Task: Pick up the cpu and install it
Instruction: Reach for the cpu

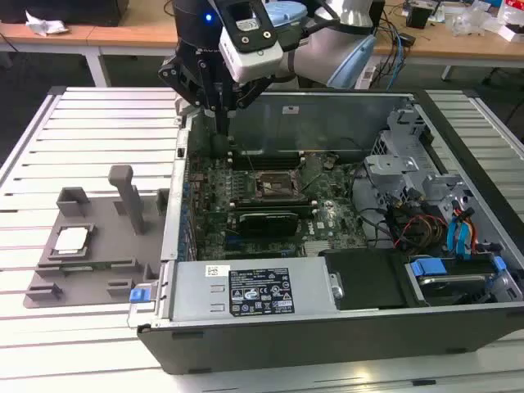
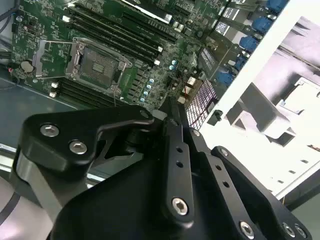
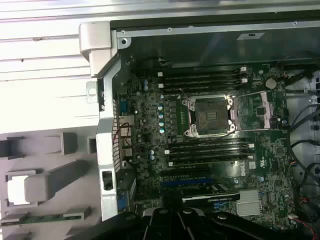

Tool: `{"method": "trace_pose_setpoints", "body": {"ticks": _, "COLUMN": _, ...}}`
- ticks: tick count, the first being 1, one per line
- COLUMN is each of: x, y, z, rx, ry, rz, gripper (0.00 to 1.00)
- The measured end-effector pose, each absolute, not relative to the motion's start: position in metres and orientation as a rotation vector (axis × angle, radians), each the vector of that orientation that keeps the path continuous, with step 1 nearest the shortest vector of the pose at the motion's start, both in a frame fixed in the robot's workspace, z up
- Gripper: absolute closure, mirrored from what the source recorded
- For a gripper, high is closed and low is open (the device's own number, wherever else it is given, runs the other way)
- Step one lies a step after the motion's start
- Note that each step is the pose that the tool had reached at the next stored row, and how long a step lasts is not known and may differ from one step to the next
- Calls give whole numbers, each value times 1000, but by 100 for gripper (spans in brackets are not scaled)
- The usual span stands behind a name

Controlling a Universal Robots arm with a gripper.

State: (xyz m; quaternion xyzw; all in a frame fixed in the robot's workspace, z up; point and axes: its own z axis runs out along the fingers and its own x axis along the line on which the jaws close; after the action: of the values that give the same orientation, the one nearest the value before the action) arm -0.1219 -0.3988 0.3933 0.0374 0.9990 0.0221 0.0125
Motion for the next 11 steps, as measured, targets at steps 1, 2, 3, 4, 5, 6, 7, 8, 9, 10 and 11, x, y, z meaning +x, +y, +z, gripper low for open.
{"method": "trace_pose_setpoints", "body": {"ticks": 1, "x": -122, "y": -399, "z": 393, "rx": 117, "ry": 3114, "rz": 69, "gripper": 89}}
{"method": "trace_pose_setpoints", "body": {"ticks": 2, "x": -124, "y": -399, "z": 393, "rx": 117, "ry": 3114, "rz": 69, "gripper": 89}}
{"method": "trace_pose_setpoints", "body": {"ticks": 3, "x": -128, "y": -399, "z": 393, "rx": 117, "ry": 3114, "rz": 69, "gripper": 89}}
{"method": "trace_pose_setpoints", "body": {"ticks": 4, "x": -129, "y": -399, "z": 393, "rx": 117, "ry": 3114, "rz": 69, "gripper": 89}}
{"method": "trace_pose_setpoints", "body": {"ticks": 5, "x": -130, "y": -399, "z": 393, "rx": 117, "ry": 3114, "rz": 69, "gripper": 89}}
{"method": "trace_pose_setpoints", "body": {"ticks": 6, "x": -132, "y": -399, "z": 393, "rx": 117, "ry": 3114, "rz": 69, "gripper": 89}}
{"method": "trace_pose_setpoints", "body": {"ticks": 7, "x": -134, "y": -399, "z": 393, "rx": 116, "ry": 3114, "rz": 69, "gripper": 89}}
{"method": "trace_pose_setpoints", "body": {"ticks": 8, "x": -137, "y": -399, "z": 393, "rx": 117, "ry": 3114, "rz": 69, "gripper": 89}}
{"method": "trace_pose_setpoints", "body": {"ticks": 9, "x": -137, "y": -399, "z": 393, "rx": 117, "ry": 3114, "rz": 69, "gripper": 89}}
{"method": "trace_pose_setpoints", "body": {"ticks": 10, "x": -139, "y": -399, "z": 393, "rx": 116, "ry": 3114, "rz": 69, "gripper": 89}}
{"method": "trace_pose_setpoints", "body": {"ticks": 11, "x": -140, "y": -399, "z": 393, "rx": 117, "ry": 3114, "rz": 69, "gripper": 89}}
